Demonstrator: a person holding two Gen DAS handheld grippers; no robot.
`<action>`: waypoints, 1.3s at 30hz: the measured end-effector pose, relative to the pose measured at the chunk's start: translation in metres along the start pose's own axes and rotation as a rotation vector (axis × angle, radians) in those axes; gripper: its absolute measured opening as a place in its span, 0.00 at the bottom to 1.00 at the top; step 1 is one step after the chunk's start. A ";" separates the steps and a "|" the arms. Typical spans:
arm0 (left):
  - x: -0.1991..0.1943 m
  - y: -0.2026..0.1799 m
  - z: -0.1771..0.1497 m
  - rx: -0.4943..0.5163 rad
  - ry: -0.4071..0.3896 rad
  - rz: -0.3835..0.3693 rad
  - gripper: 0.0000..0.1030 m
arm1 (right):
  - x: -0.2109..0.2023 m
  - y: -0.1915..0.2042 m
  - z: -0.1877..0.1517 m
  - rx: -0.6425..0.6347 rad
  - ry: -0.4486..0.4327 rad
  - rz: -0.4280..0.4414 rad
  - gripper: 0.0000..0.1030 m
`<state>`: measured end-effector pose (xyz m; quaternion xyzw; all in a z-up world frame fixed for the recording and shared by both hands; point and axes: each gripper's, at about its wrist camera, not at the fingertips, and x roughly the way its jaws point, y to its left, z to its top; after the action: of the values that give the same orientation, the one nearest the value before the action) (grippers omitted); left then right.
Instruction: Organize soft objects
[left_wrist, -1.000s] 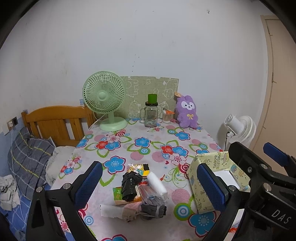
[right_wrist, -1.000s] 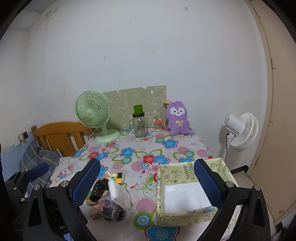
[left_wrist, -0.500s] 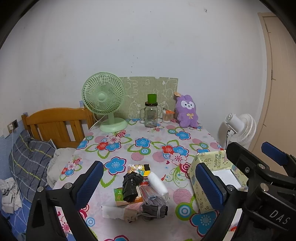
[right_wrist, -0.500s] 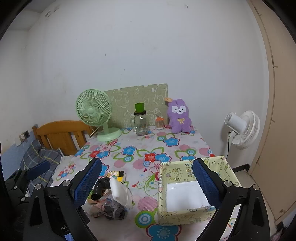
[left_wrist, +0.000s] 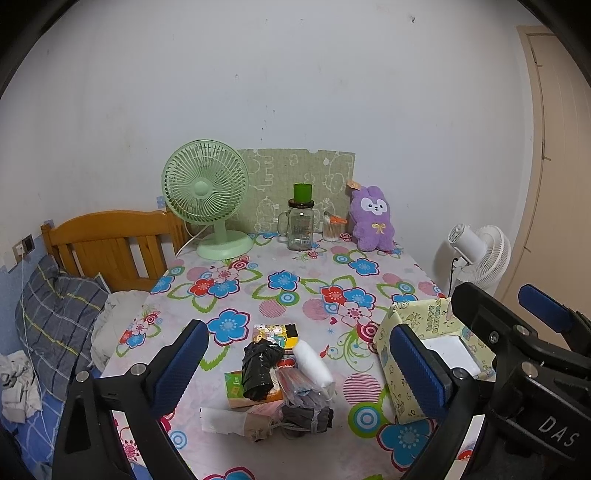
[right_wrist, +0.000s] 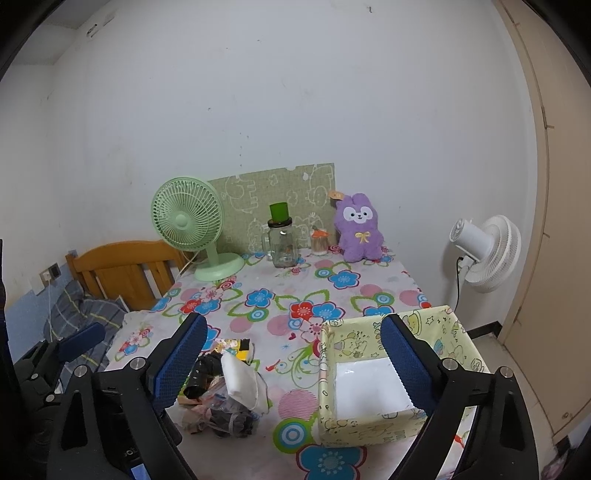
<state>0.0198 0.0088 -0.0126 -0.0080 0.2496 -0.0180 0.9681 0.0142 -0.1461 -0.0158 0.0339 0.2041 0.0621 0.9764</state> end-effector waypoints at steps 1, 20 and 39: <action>0.001 0.000 0.001 0.002 0.000 0.008 0.97 | 0.000 0.000 0.000 -0.001 0.002 0.003 0.93; 0.022 0.015 0.001 -0.013 0.041 0.020 0.88 | 0.022 0.017 -0.001 -0.020 0.047 0.026 0.89; 0.075 0.050 -0.021 -0.019 0.156 0.060 0.82 | 0.088 0.048 -0.027 -0.057 0.166 0.064 0.83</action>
<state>0.0768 0.0559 -0.0689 -0.0081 0.3247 0.0130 0.9457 0.0781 -0.0852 -0.0711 0.0072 0.2811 0.1018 0.9543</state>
